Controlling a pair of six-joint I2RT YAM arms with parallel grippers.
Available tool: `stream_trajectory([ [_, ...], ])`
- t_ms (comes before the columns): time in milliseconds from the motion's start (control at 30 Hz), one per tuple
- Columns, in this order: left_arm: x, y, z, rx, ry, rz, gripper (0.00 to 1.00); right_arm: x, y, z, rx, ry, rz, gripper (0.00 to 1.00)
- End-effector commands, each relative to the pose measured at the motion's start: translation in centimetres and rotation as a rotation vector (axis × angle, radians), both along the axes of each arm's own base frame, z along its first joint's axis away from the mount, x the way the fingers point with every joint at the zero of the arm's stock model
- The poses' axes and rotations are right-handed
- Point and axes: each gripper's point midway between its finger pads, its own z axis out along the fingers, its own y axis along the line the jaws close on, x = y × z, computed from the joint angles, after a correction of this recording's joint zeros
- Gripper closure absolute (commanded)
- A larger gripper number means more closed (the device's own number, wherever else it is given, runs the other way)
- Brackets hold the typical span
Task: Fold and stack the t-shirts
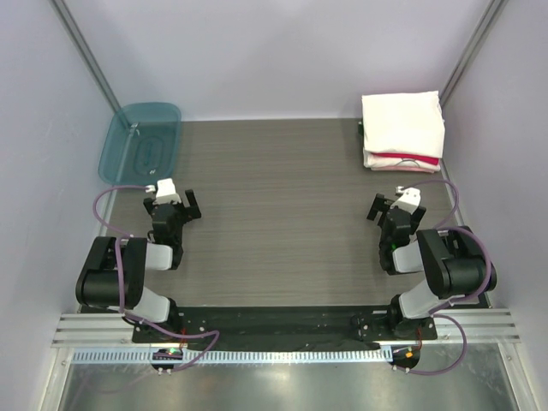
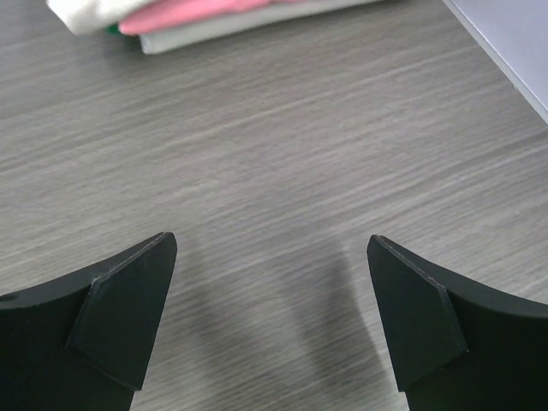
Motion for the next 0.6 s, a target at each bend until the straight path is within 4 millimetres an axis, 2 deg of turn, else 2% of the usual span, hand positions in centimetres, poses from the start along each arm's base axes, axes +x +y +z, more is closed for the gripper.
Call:
stream_trajectory([
  [0,0.82,0.38,2.40,0.025,-0.090,0.015,0.00,2.03,0.36,3.93,0.007,-0.161,0.024,0.00],
  [567,0.82,0.37,2.34,0.023,-0.089,0.016,0.00,2.02,0.34,4.03,0.005,-0.165,0.026,0.00],
])
